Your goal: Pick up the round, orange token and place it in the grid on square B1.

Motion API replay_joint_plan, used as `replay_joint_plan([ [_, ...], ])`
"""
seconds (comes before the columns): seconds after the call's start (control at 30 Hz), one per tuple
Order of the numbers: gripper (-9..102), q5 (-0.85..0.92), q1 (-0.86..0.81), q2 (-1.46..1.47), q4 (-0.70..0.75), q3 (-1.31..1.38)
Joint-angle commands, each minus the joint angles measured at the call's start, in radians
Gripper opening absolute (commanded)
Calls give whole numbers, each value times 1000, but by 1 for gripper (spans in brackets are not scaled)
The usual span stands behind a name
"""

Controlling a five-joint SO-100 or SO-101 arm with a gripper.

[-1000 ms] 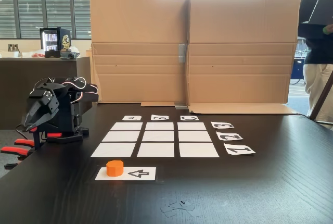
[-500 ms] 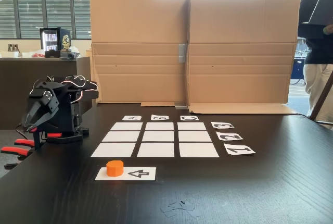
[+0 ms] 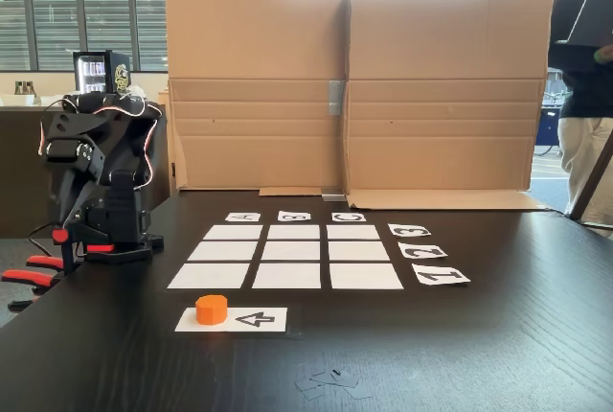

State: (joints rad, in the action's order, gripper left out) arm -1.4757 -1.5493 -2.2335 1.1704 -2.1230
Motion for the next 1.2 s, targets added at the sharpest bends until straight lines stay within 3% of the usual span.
replay_joint_plan([
  [0.0, 0, 12, 43, 141, 87, 167],
  [0.23, 0, 34, 137, 318, 255, 400],
  [0.4, 1, 37, 239, 374, 282, 443],
  [0.5, 25, 38, 298, 402, 319, 457],
  [0.87, 72, 44, 419, 457, 328, 459],
  [0.97, 78, 41, 431, 502, 319, 471],
  [1.17, 78, 26, 439, 623, 298, 574],
])
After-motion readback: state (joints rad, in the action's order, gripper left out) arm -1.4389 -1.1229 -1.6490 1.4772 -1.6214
